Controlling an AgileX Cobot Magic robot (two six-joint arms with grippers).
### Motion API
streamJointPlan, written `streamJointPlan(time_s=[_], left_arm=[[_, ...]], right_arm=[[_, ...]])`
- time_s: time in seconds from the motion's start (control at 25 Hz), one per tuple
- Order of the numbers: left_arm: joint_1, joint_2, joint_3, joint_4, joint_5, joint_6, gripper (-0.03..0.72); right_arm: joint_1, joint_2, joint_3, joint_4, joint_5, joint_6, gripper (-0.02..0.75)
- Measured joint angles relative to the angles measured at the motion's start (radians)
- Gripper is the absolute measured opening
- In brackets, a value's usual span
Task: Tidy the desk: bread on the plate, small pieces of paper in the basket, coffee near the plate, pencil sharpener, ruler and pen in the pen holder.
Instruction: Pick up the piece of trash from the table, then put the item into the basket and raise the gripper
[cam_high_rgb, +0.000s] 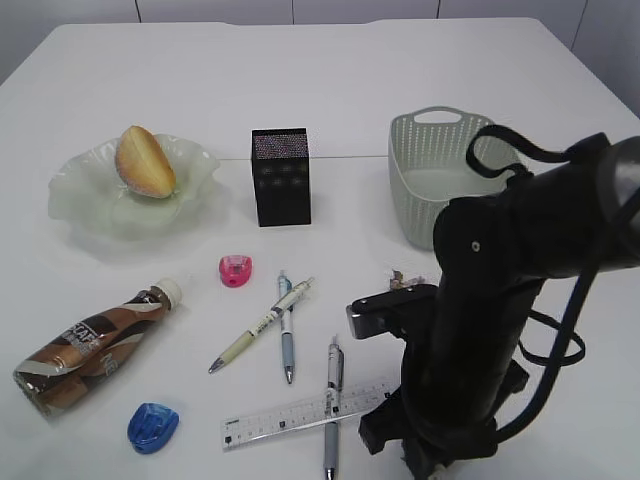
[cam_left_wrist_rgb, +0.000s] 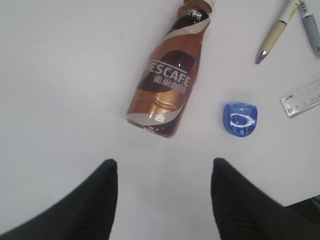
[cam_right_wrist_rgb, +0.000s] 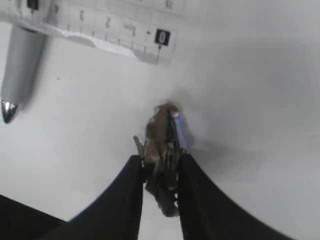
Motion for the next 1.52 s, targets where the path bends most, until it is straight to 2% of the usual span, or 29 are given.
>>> streamJointPlan(time_s=[0.32,0.48,0.68,0.84,0.96,1.24,1.52], left_arm=[[0.000,0.000,0.000,0.000,-0.006,0.000,0.434],[0.000,0.000,0.000,0.000,-0.006,0.000,0.434],[0.000,0.000,0.000,0.000,-0.006,0.000,0.434],[0.000,0.000,0.000,0.000,-0.006,0.000,0.434],[0.000,0.000,0.000,-0.006,-0.006,0.000,0.434],[0.000,0.000,0.000,-0.018,-0.006,0.000,0.434],[0.000,0.000,0.000,-0.037,-0.001,0.000,0.434]], right_arm=[[0.000,-0.212,0.000,0.000,0.071,-0.035,0.175],[-0.018,-0.356,-0.016,-0.047,0.078,-0.036,0.175],[-0.172,-0.396,-0.120,-0.084,0.036,-0.025,0.175],[-0.285,-0.346,-0.233,-0.088,0.007,-0.024,0.175],[-0.331,-0.278,-0.322,-0.092,-0.022,-0.022,0.175],[-0.341,-0.056,-0.536,-0.123,-0.141,-0.015,0.175],[-0.341,0.158,-0.713,-0.175,-0.176,-0.004,0.188]])
